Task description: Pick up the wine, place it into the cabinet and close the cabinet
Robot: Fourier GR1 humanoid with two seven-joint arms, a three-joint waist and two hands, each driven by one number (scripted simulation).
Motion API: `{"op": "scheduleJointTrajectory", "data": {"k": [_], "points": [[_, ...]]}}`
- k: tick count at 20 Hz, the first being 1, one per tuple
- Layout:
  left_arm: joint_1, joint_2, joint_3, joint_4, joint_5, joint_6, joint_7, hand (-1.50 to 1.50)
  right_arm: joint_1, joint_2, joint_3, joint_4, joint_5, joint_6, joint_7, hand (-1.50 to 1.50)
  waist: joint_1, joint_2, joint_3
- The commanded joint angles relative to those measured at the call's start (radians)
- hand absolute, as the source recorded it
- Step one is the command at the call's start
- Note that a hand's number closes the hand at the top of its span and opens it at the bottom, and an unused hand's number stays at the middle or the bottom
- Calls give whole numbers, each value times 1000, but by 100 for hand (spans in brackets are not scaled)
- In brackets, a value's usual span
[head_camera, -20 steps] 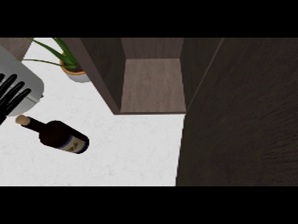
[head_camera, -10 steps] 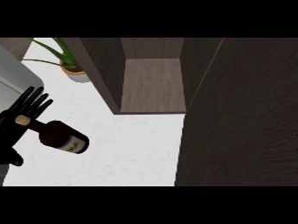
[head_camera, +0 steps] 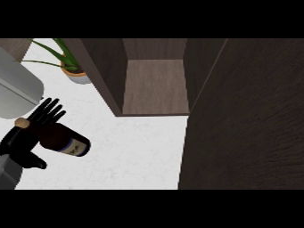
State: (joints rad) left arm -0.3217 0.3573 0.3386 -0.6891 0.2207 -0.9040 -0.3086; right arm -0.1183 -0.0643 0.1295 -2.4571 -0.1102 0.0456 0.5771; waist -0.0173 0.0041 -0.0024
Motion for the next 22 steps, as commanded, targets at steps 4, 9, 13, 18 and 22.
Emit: {"op": "scheduleJointTrajectory", "data": {"k": [4,9,13,18,22], "points": [[14,-67,-77,85,-123,-38,-242,-150,-35,0,-28,-21,-33,-5,15,-150,-1,2,-1],[3,-26,-62,196,-97,-101,-272,-150,0,6,-3,-13,-38,18,-20,-150,-9,6,-2],[-11,-14,-65,238,-72,-152,-233,-150,5,13,54,-76,-10,4,45,-150,-12,2,-3],[-39,-56,-70,234,-52,-142,-249,-150,-22,14,28,-34,-1,-3,23,-150,-8,3,-2],[-34,-89,-97,221,-66,-128,-274,-150,18,16,53,-75,-8,3,36,-150,-15,1,-2]]}}
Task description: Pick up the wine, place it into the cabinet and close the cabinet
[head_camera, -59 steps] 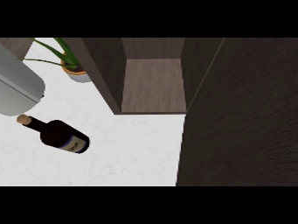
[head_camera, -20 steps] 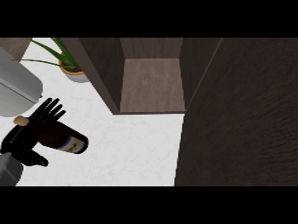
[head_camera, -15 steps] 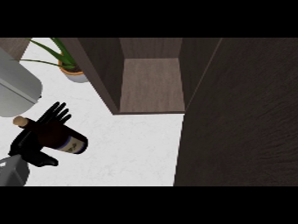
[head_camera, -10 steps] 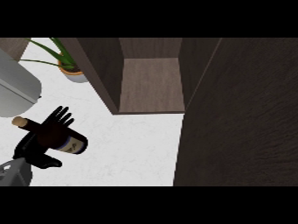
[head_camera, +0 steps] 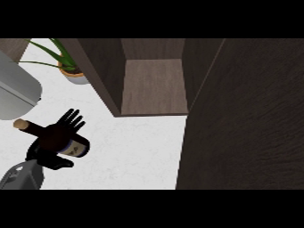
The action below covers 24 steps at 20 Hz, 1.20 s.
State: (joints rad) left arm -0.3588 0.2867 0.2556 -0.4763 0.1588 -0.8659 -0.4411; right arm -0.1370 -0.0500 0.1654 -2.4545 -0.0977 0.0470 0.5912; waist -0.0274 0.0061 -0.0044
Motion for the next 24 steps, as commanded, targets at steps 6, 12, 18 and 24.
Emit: {"op": "scheduleJointTrajectory", "data": {"k": [6,12,18,24], "points": [[-3,-40,-33,11,-20,-122,-184,-150,-11,3,25,-40,11,-9,32,-150,2,1,-1],[-64,-47,-5,57,29,-93,-153,150,-22,12,2,-25,-21,-14,43,-150,6,1,1],[-60,-57,-3,77,59,-123,-123,150,36,-11,-17,-70,-40,14,49,-150,5,-1,2],[-41,-138,18,15,85,83,-120,150,50,4,-33,-27,-37,24,1,-150,21,-6,4]]}}
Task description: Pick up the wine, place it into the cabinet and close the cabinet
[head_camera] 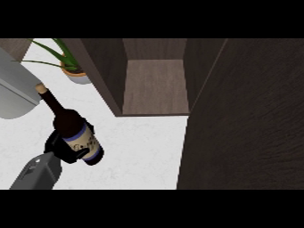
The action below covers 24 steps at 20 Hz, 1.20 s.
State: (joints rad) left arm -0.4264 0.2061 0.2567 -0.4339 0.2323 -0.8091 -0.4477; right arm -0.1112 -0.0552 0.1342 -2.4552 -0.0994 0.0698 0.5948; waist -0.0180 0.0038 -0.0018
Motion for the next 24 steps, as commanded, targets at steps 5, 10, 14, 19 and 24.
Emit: {"op": "scheduleJointTrajectory", "data": {"k": [5,10,14,19,24], "points": [[122,-52,142,-49,63,339,-240,150,61,2,-1,-44,-14,24,-33,-150,17,-5,1],[125,-132,109,-154,66,434,-268,150,22,-7,-74,-30,-77,15,-6,-150,19,-5,2],[177,-160,71,-266,105,407,-223,150,8,5,-35,-2,-29,12,-7,-150,20,-5,2],[226,-161,14,-383,101,414,-130,150,46,16,-13,-76,-38,9,34,-150,21,-7,2],[258,-205,-190,-520,166,513,-118,150,-6,-12,-74,-36,-82,30,38,-150,22,-8,2]]}}
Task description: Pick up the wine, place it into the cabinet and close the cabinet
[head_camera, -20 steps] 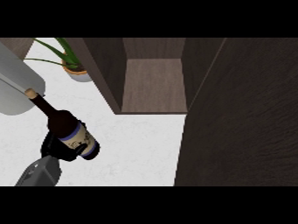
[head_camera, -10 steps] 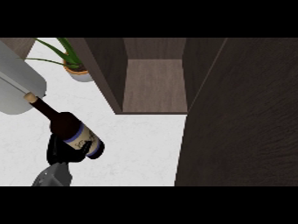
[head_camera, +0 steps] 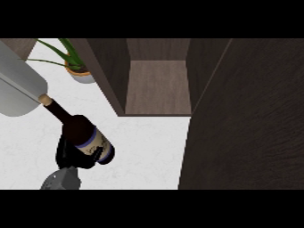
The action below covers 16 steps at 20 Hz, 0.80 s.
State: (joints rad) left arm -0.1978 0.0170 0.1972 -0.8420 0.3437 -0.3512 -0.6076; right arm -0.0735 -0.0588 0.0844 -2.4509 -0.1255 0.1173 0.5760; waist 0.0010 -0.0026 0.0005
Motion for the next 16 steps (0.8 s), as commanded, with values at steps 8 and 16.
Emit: {"op": "scheduleJointTrajectory", "data": {"k": [8,16], "points": [[182,-17,-426,-352,149,300,96,150,43,19,20,-49,-29,-1,-1,-150,-2,1,0],[73,-17,-507,-405,279,487,203,150,-20,-12,-40,-39,-75,11,40,-150,-4,2,-1]]}}
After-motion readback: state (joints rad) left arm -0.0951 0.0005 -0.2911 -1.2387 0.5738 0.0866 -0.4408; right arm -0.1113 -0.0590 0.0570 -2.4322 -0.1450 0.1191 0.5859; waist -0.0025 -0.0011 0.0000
